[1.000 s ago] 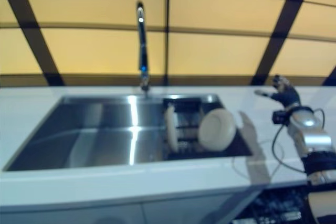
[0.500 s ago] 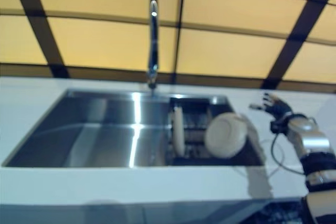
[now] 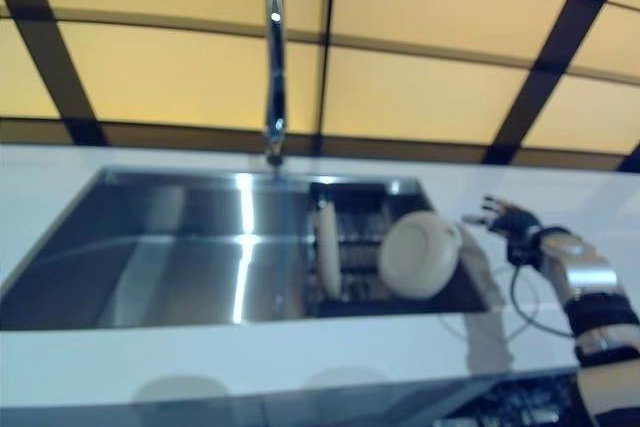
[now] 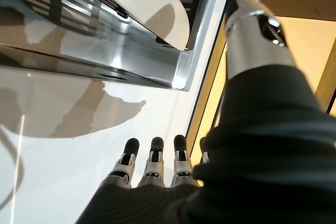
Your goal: Take plates into dishwasher
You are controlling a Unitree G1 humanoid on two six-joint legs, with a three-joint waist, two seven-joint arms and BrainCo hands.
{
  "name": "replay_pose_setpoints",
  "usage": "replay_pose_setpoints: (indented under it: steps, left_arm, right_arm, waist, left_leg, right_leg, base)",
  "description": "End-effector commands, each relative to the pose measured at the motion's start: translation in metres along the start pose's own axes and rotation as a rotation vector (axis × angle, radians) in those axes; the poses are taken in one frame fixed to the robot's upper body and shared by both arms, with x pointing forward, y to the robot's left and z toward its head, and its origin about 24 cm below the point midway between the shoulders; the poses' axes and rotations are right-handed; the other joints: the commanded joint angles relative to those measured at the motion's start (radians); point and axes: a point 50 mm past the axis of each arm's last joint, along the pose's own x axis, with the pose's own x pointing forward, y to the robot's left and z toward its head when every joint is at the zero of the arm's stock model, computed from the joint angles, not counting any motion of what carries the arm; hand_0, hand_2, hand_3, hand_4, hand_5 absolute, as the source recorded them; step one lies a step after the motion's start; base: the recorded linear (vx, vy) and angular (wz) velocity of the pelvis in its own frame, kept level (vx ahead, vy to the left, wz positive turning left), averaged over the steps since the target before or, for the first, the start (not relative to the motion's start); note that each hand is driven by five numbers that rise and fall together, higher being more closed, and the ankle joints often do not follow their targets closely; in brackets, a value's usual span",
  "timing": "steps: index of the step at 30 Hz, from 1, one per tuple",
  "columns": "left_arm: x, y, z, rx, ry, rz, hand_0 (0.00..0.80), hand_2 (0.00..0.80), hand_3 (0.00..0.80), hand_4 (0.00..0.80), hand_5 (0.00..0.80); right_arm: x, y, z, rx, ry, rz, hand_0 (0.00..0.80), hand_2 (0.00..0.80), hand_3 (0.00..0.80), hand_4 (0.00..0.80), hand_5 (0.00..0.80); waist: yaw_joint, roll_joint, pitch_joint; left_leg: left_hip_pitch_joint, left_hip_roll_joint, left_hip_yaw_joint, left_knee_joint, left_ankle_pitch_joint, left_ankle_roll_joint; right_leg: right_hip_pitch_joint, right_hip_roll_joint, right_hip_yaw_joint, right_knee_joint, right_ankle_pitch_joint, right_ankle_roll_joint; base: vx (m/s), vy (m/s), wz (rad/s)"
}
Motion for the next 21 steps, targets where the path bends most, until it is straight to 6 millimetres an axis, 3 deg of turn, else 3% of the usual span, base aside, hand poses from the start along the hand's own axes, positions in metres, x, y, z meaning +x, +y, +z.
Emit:
replay_pose_setpoints:
  steps: [1, 21]
  left_arm:
    - [0.001, 0.005, -0.001, 0.011, 0.015, 0.021, 0.0, 0.0, 0.0, 0.0, 0.0]
    - [0.001, 0.005, 0.003, 0.023, 0.005, 0.021, 0.0, 0.0, 0.0, 0.0, 0.0]
  right_arm:
    - [0.0, -0.005, 0.026, -0.036, -0.055, -0.012, 0.0, 0.0, 0.0, 0.0, 0.0]
    - [0.004, 0.009, 0.011, -0.081, 0.026, 0.082, 0.0, 0.0, 0.0, 0.0, 0.0]
  waist:
    - [0.036, 0.021, -0.039]
    - [0.029, 0.022, -0.029]
  left_leg:
    - [0.012, 0.014, 0.015, 0.016, -0.024, -0.011]
    - [0.028, 0.019, 0.016, 0.012, -0.03, -0.013]
  right_leg:
    - [-0.017, -0.039, -0.047, 0.051, 0.023, 0.042]
    - [-0.006, -0.035, -0.046, 0.042, 0.022, 0.041]
  base:
    - [0.0, 0.0, 0.0]
    - [0.0, 0.0, 0.0]
